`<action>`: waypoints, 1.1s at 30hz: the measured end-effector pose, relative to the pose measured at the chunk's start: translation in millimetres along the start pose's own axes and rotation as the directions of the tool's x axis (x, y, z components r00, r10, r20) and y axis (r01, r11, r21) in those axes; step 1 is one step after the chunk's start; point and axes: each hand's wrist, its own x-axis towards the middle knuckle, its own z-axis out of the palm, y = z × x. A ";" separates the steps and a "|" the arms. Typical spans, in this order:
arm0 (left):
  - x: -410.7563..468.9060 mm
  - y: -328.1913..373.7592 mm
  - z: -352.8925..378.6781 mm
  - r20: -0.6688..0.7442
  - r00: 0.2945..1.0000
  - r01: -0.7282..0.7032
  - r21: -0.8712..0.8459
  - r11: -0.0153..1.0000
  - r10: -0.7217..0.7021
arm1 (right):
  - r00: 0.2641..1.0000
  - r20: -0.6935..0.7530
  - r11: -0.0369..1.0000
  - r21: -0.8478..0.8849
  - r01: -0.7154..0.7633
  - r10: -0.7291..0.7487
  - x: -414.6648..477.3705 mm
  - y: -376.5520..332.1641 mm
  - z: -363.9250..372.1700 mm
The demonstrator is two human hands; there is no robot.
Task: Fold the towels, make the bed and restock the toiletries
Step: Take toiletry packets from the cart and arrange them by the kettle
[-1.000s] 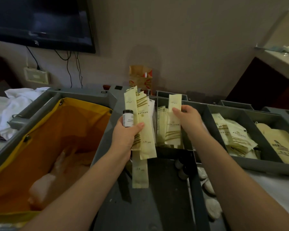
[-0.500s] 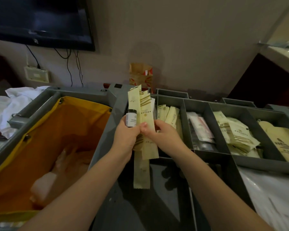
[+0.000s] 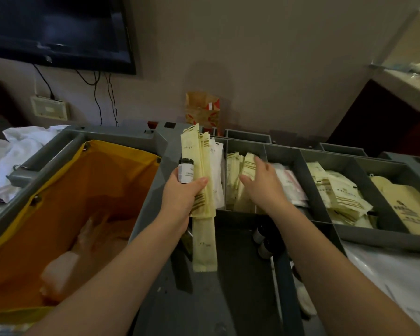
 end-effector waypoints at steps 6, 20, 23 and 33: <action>0.6 -1.7 0.7 0.001 1.000 -0.011 0.007 1.000 0.011 | 0.898 0.438 0.857 -0.451 0.251 -0.033 11.6 -4.5 21.5; -2.8 -1.6 4.6 0.051 0.998 -0.024 -0.035 0.999 0.026 | 0.986 0.053 0.979 0.144 0.147 -0.156 -21.1 -28.2 -14.4; -6.8 1.1 6.9 0.095 0.995 -0.034 -0.058 0.998 0.040 | 0.964 0.165 0.935 0.323 0.148 -0.209 -44.6 -34.3 -11.9; -10.9 3.7 4.6 0.136 0.986 -0.081 -0.130 0.988 0.099 | 0.952 0.297 0.824 0.555 -0.110 -0.073 -52.8 -33.8 -6.3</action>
